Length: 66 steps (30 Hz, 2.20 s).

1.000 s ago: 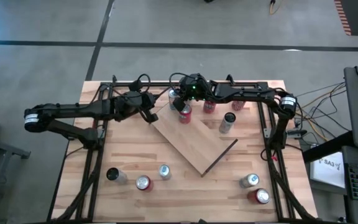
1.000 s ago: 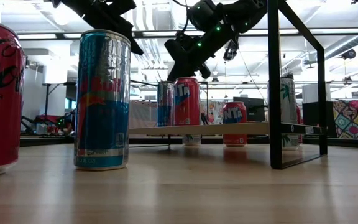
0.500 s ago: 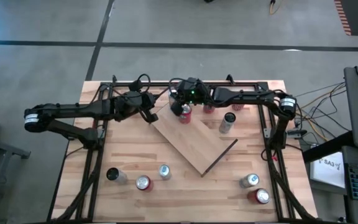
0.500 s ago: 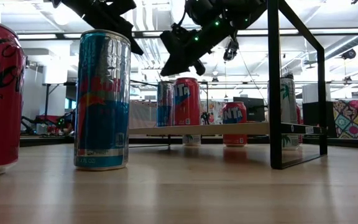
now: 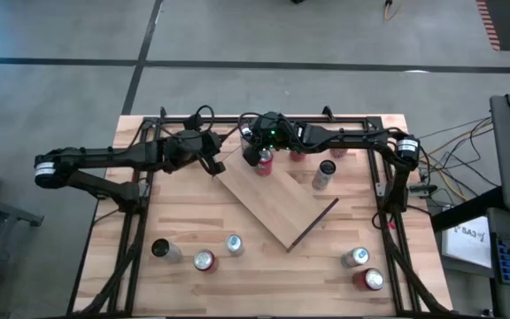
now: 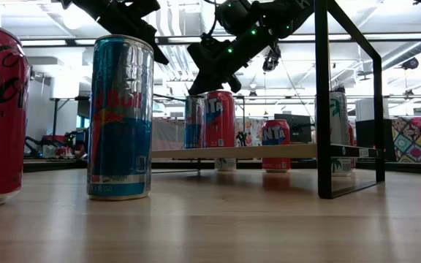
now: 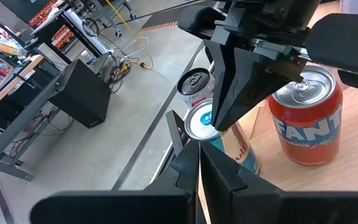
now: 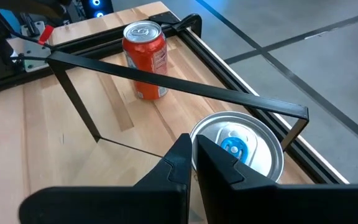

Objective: Place canned beverage on shelf
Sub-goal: Put the center blue soda can on the shelf

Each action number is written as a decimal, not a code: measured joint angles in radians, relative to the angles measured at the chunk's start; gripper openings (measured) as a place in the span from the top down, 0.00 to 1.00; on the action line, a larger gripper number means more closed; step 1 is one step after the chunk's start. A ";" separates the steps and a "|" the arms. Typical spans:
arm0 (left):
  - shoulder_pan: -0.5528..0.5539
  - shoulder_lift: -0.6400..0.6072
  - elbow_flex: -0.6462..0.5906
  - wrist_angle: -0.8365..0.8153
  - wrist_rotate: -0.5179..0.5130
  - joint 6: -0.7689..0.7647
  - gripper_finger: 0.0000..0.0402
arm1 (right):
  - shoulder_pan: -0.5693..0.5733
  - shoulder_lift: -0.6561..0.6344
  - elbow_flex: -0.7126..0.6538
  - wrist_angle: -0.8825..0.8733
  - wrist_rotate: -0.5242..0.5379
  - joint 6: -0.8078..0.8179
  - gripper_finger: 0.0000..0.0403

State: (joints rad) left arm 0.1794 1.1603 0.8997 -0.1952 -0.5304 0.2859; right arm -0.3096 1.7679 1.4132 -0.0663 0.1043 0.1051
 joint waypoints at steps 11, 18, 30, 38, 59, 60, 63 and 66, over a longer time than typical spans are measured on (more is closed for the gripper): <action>0.000 0.000 0.000 0.000 0.000 0.000 1.00 | 0.000 -0.014 0.001 -0.044 0.000 0.006 0.97; 0.000 0.000 0.000 0.000 0.000 0.000 1.00 | 0.000 -0.024 0.001 -0.070 -0.007 -0.011 0.97; 0.000 0.000 0.000 -0.001 0.032 -0.004 1.00 | 0.000 -0.025 0.044 -0.112 -0.007 -0.039 0.97; 0.000 0.000 -0.002 0.001 0.108 -0.016 1.00 | 0.000 -0.027 0.157 -0.327 -0.007 -0.019 0.97; 0.002 0.030 -0.052 0.186 0.182 0.019 1.00 | -0.058 -0.027 0.244 -0.600 -0.008 -0.001 0.97; 0.002 0.041 -0.052 0.193 0.182 0.022 1.00 | -0.060 -0.027 0.239 -0.594 -0.008 -0.002 0.97; 0.004 0.077 -0.052 0.196 0.179 0.036 1.00 | -0.064 -0.027 0.222 -0.587 -0.009 -0.002 0.97; 0.005 0.101 -0.052 0.209 0.174 0.045 1.00 | -0.064 -0.027 0.207 -0.567 -0.012 -0.002 0.97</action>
State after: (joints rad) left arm 0.1844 1.2609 0.8474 0.0135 -0.3564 0.3308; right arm -0.3737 1.7412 1.6206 -0.6332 0.0927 0.1028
